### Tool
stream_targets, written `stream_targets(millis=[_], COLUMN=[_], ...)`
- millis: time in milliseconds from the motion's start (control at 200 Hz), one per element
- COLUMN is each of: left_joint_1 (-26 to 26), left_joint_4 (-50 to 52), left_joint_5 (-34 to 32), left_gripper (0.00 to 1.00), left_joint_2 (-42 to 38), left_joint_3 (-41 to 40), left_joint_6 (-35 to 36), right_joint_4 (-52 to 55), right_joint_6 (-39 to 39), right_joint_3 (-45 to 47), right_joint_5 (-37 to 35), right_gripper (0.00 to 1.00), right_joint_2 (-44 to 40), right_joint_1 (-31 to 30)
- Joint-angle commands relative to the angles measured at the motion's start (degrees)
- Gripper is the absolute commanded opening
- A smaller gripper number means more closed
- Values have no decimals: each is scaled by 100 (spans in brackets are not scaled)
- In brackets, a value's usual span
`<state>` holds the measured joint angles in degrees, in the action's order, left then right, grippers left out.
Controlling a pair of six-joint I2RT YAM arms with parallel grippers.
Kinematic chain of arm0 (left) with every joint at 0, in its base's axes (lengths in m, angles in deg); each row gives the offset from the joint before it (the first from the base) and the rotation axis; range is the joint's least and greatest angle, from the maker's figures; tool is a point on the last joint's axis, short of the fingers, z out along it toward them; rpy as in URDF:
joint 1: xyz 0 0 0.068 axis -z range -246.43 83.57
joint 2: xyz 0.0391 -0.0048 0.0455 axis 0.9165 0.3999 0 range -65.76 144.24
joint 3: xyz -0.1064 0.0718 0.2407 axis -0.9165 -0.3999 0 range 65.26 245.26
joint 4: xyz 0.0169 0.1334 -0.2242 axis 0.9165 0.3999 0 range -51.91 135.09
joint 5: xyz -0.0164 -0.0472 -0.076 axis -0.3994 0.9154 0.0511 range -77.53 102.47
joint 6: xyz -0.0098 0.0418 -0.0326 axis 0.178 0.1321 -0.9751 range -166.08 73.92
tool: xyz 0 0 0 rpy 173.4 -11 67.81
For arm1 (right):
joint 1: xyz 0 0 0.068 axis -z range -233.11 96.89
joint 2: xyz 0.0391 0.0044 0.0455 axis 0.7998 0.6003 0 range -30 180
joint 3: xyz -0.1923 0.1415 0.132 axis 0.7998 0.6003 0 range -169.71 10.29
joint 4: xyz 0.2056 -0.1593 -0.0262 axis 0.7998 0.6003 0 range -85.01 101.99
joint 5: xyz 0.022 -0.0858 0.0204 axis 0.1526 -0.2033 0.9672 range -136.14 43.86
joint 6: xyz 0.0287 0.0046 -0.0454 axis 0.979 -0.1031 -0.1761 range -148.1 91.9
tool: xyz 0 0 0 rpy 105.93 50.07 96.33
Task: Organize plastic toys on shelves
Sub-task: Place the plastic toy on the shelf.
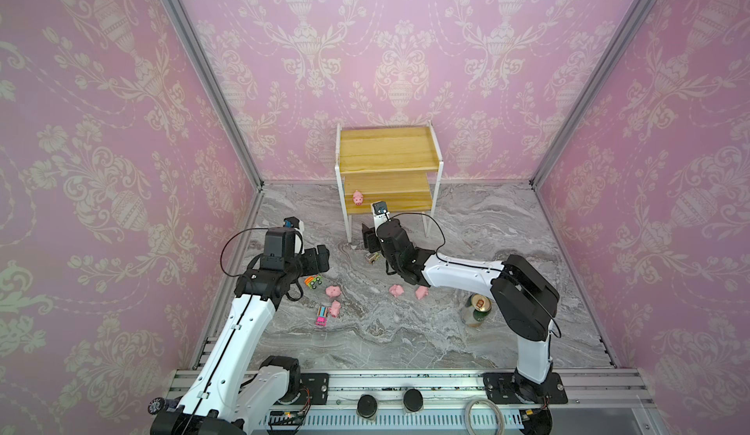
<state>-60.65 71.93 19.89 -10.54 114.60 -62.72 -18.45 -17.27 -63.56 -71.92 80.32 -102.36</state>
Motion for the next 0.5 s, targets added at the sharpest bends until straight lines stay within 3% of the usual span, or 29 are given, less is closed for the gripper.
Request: stream_targets(millis=[0,210,495], left_joint_1=[-42,-42,14], left_joint_4=[-35,-17,31], left_joint_5=[162,152,212], left_gripper=[93,94,93], left_joint_2=[-15,11,174], left_joint_3=[-74,-100,-118], left_joint_6=[-67,-58,-50], right_joint_4=[-358,-213,1858], right_joint_6=[-260,-554,-310], right_joint_3=[118,-51,497], right_joint_5=[614,942,1189], right_gripper=[67,59,59], right_joint_2=[-187,-257,-1166], right_joint_1=[92,172,136])
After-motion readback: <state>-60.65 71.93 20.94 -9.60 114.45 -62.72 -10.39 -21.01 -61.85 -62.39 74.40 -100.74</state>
